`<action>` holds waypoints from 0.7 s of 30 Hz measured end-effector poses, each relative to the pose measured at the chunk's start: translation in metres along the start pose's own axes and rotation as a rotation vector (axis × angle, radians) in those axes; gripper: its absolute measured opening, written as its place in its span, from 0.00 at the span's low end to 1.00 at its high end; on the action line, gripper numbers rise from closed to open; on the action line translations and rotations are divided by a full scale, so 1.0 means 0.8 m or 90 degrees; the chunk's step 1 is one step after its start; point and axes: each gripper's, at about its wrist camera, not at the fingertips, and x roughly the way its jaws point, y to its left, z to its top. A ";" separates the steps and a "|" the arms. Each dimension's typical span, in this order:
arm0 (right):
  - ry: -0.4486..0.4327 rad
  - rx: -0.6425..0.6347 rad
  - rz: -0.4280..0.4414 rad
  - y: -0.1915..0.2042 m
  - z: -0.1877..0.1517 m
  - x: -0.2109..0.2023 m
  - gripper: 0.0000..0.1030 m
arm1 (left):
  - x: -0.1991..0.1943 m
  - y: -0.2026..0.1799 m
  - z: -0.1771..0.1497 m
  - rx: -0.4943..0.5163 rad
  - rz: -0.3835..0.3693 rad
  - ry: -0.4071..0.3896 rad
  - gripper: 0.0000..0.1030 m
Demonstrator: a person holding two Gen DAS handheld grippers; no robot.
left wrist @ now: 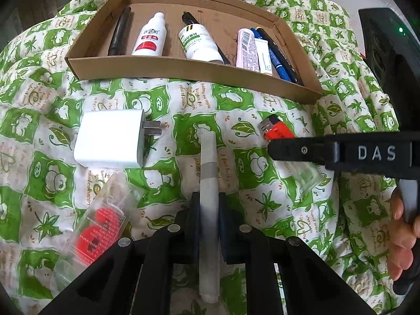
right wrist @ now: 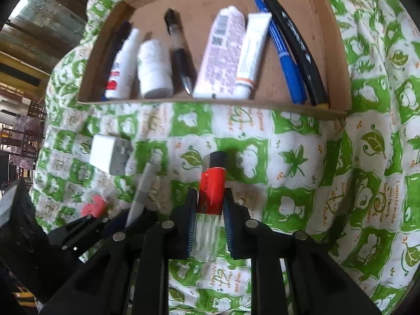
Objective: Organize rigid objects
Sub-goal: 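Lift the red lighter with the right gripper while the left lifts the white marker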
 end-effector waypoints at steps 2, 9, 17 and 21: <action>-0.005 -0.002 0.007 0.002 0.000 -0.004 0.10 | -0.001 -0.001 0.001 0.001 -0.001 -0.001 0.11; 0.022 0.005 0.012 -0.001 0.002 0.008 0.10 | -0.003 0.001 -0.004 -0.005 -0.002 0.000 0.11; 0.030 0.015 0.015 -0.006 0.001 0.011 0.10 | -0.005 0.002 -0.004 -0.011 -0.006 -0.007 0.11; 0.023 0.011 0.021 -0.004 0.001 0.007 0.10 | -0.010 0.002 -0.003 -0.013 -0.007 -0.014 0.11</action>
